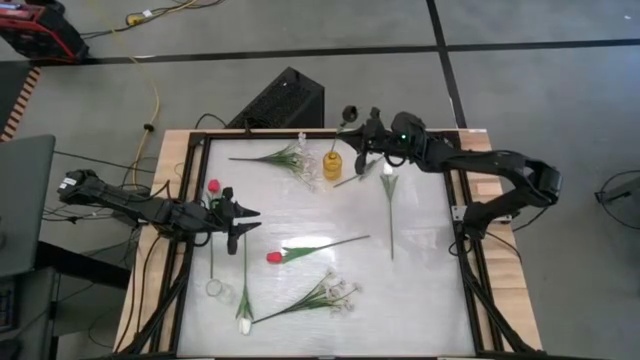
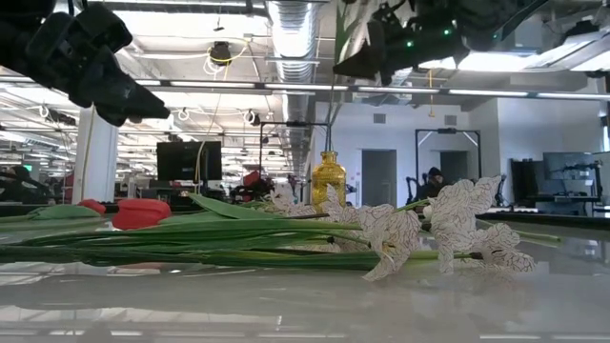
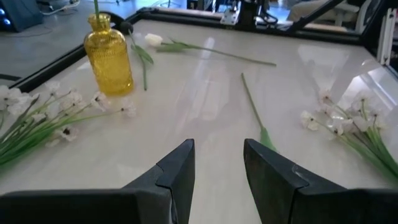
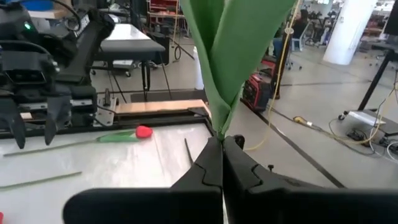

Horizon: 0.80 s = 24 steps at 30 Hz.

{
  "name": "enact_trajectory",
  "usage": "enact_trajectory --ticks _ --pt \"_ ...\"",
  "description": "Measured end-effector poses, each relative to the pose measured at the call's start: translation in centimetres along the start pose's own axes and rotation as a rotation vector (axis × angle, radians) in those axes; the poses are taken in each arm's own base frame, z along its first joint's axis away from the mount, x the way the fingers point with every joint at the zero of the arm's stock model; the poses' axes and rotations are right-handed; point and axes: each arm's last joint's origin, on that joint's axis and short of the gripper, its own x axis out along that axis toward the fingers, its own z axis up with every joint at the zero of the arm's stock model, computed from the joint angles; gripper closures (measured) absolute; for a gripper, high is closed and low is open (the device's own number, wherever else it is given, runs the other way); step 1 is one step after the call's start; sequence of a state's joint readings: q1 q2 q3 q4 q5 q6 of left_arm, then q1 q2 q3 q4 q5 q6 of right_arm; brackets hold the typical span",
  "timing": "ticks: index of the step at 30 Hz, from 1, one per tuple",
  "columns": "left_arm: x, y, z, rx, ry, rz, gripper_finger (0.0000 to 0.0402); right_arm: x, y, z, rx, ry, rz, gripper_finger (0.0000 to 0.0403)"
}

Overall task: Sort flowers into vase by color
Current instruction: Put the bottom black flower into the yellow vase, then put the black flower into the yellow vase

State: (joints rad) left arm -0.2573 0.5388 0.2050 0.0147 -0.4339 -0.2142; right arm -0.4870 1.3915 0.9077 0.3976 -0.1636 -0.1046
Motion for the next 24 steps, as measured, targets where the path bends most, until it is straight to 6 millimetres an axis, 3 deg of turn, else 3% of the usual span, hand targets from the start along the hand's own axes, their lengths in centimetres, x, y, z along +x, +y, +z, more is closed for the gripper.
enact_trajectory --ticks 6,11,24 --pt "0.0 0.0 -0.1 -0.005 0.01 0.003 0.0275 0.7 -0.3 -1.1 0.052 0.043 -0.009 0.0376" --pt "0.0 0.0 -0.1 -0.013 0.01 0.002 0.0275 0.9 -0.9 -2.0 0.182 0.094 -0.034 0.0343" --pt "0.0 0.0 -0.1 -0.032 0.01 -0.002 0.0275 -1.1 -1.1 -2.2 0.29 0.266 -0.061 0.0201"
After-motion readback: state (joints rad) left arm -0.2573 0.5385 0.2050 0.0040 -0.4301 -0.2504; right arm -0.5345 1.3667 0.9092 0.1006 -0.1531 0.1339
